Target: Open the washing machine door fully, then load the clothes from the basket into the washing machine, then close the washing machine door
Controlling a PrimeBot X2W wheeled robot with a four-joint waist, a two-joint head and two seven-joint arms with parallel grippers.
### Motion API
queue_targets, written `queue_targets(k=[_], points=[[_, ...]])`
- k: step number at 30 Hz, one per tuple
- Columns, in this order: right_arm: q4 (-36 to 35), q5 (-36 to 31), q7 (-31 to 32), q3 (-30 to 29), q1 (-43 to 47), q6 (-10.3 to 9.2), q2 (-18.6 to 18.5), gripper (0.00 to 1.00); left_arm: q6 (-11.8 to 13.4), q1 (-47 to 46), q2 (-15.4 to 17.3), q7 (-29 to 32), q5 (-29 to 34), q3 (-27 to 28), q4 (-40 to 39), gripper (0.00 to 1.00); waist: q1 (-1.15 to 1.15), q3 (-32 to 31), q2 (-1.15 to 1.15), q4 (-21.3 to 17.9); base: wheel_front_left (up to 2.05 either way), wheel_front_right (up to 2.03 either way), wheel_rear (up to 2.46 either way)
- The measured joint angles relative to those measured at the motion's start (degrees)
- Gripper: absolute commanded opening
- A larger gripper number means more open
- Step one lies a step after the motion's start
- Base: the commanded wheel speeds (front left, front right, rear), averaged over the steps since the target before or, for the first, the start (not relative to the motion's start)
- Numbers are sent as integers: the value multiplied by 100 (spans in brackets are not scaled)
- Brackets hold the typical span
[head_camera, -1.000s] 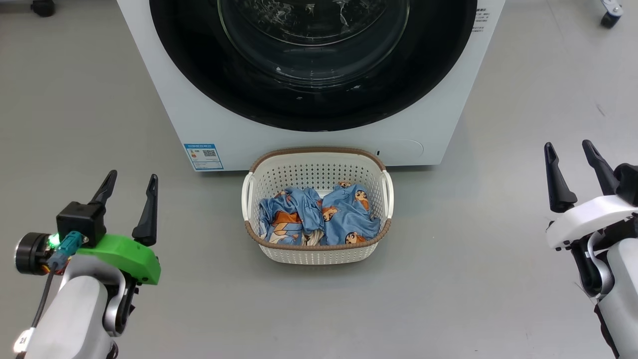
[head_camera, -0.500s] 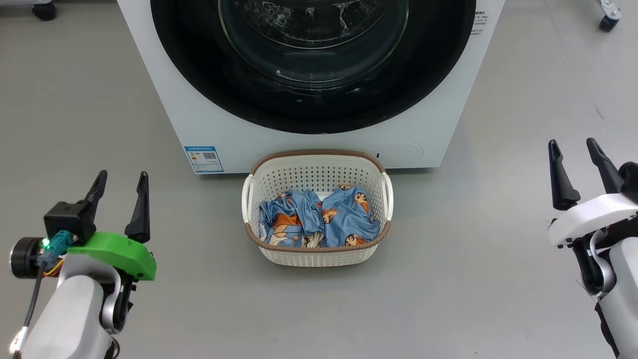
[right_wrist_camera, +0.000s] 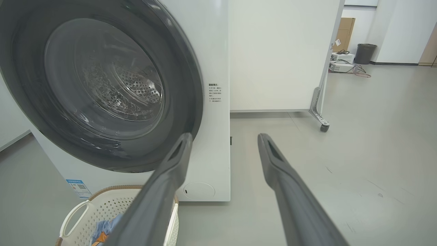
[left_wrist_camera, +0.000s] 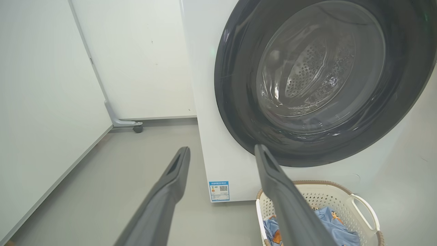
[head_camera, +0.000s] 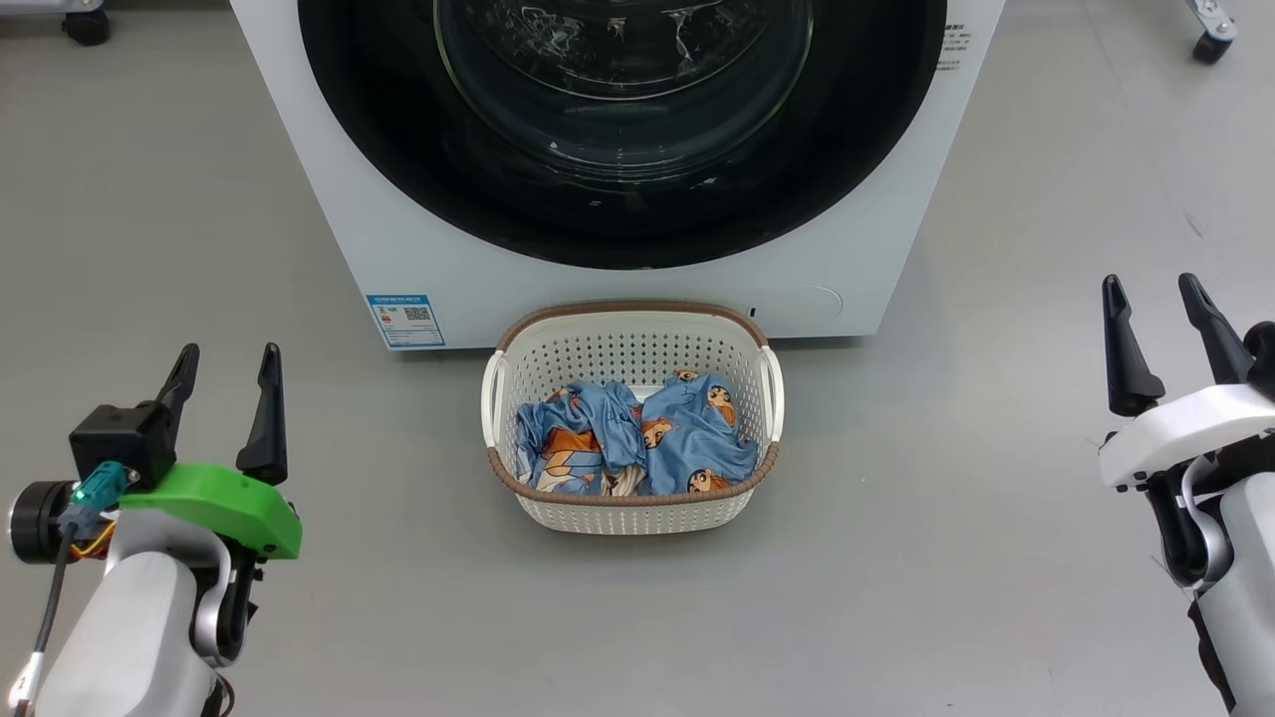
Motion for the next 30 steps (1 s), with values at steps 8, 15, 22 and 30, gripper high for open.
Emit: queue_targets(k=[8, 15, 22, 30], points=[[1, -1, 0, -53, 1, 14, 46, 100, -27, 0, -1, 0, 79, 66, 45, 100, 0, -13, 0, -8, 0, 0, 0], [2, -23, 0, -111, 1, 16, 64, 100, -69, 1, 2, 0, 210, 69, 69, 100, 0, -27, 0, -6, 5, 5, -9], [18, -51, 0, -174, 6, 18, 74, 100, -70, 0, -13, 0, 260, 148, 66, 100, 0, -20, 0, -10, 22, 22, -43], [38, -53, -1, -250, 8, 51, 85, 100, -96, -1, -107, 0, 283, 215, 69, 100, 0, 1, 0, -7, 44, 44, -87]])
